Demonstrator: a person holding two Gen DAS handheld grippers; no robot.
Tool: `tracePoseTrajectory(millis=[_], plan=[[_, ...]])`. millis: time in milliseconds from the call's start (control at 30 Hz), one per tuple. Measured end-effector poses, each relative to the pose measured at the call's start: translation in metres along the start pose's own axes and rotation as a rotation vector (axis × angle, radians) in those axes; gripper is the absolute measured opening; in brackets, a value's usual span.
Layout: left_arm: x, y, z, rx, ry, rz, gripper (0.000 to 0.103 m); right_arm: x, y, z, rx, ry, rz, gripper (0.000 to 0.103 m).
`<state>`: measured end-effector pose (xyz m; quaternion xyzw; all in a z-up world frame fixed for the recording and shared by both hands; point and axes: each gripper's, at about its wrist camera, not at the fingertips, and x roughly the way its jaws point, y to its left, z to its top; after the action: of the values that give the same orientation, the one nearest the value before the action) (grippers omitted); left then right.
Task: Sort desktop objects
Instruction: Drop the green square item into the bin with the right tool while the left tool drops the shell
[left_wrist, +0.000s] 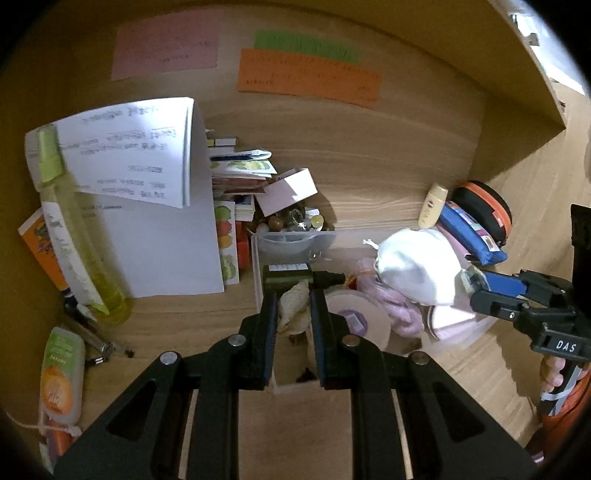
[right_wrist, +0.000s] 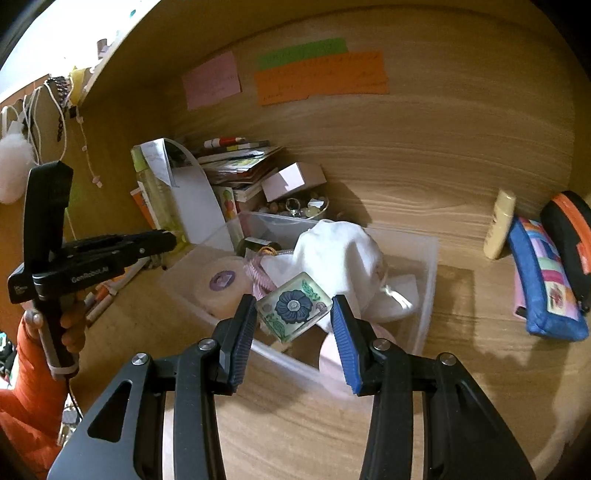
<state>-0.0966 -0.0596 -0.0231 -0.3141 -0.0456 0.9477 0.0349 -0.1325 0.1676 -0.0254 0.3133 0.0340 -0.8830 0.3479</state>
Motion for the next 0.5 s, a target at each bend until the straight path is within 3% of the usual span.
tracePoseTrajectory(millis=[233, 500], plan=[[0.033, 0.001, 0.013, 0.006, 0.048, -0.028, 0.017, 0.024, 0.006, 0.011, -0.024, 0.018, 0.015, 0.038], [0.059, -0.002, 0.011, 0.028, 0.084, -0.032, 0.017, 0.042, 0.016, 0.004, -0.123, 0.035, -0.07, 0.038]])
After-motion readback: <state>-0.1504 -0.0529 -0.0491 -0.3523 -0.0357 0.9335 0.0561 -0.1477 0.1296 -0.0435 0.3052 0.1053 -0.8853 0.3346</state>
